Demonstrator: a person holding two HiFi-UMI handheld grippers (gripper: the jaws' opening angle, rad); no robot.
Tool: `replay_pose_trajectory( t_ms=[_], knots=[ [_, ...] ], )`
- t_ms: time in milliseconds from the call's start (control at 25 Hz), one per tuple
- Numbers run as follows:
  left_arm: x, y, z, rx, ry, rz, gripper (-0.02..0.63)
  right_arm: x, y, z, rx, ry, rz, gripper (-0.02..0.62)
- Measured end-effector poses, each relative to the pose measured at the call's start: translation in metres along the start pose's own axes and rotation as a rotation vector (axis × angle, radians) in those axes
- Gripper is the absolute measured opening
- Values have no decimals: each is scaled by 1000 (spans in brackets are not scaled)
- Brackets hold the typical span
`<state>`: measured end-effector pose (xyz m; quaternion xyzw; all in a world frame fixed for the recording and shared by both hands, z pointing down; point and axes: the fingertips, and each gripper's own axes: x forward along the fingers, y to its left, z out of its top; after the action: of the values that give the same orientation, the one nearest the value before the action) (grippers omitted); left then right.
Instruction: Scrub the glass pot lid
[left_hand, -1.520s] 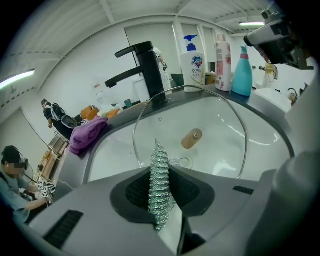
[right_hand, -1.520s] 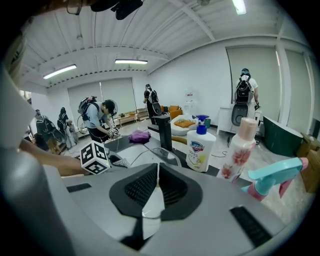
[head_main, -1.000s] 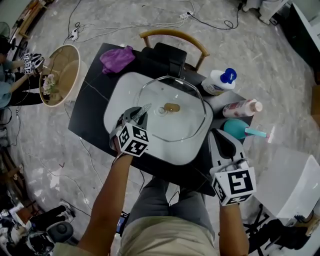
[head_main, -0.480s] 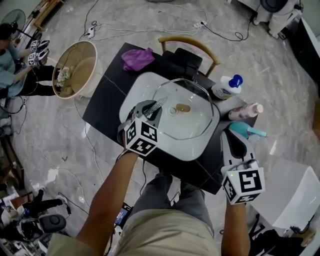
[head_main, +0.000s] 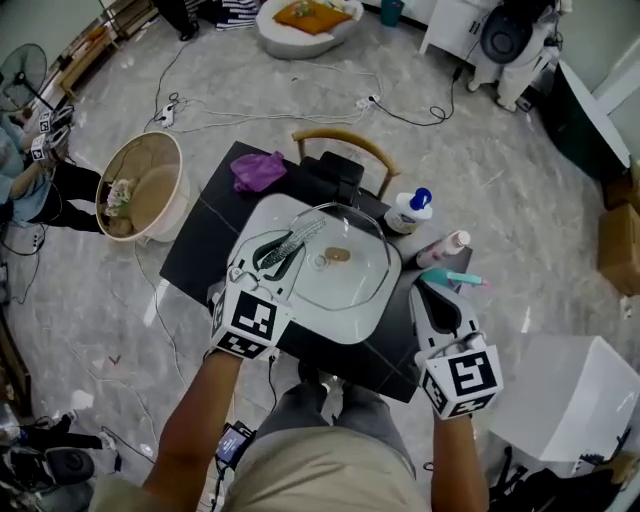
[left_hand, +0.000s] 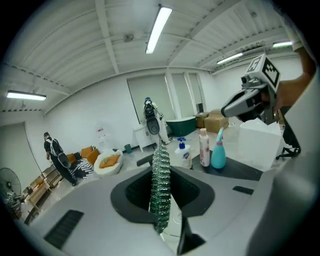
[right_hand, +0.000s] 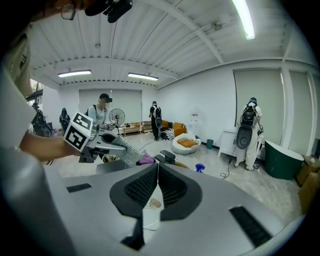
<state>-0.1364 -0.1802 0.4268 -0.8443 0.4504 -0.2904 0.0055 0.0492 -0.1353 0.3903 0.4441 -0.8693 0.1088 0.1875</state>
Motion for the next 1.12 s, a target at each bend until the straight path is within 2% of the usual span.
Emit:
replay_pose_trajectory(
  t_ms=[160,360,520,680,960,1120],
  knots=[
    [-29,-1,49,56,-114,5,94,-13,6,19,-54,-20,7,25],
    [-72,-5,101,55,-276,12,94,-28,17,40,-140,-39,-10,23],
    [-102,-7,127,93,-373,17,94,-39,26,59,-179,-69,-23,22],
    [-121,-8,135,90,-406,18,94,-49,33,74,-195,-95,-36,22],
    [-138,-4,130,71,-400,27,92,-58,43,87,-173,-92,-49,22],
    [-146,-2,126,33,-393,36,94,-62,46,91,-180,-98,-52,23]
  ],
)
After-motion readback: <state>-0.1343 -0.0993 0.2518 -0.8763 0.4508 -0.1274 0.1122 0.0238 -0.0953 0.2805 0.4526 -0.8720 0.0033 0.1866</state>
